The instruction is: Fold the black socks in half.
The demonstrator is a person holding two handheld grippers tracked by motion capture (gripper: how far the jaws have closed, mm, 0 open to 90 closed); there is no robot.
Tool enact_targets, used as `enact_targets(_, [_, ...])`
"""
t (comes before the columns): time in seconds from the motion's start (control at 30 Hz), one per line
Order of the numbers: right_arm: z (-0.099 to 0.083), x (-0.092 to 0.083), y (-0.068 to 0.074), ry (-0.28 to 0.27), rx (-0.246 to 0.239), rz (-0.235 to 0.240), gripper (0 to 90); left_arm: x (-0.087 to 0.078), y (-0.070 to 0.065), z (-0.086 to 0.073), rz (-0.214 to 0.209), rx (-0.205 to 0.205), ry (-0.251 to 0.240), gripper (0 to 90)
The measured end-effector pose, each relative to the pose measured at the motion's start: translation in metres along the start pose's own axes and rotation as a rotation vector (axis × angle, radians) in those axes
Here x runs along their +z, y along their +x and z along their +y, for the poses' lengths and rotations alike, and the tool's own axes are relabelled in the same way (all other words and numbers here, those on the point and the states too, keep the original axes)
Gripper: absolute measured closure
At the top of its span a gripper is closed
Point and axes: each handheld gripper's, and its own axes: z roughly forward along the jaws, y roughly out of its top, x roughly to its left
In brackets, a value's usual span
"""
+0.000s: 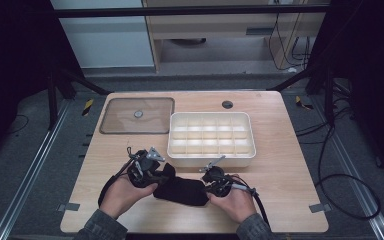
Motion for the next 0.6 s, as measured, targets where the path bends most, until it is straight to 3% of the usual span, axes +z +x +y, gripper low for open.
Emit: enact_targets(0.6, [0.001, 0.000, 0.007, -0.008, -0.010, 0.030, 83.3, 0.029, -0.021, 0.009, -0.043, 0.019, 0.015, 74.7])
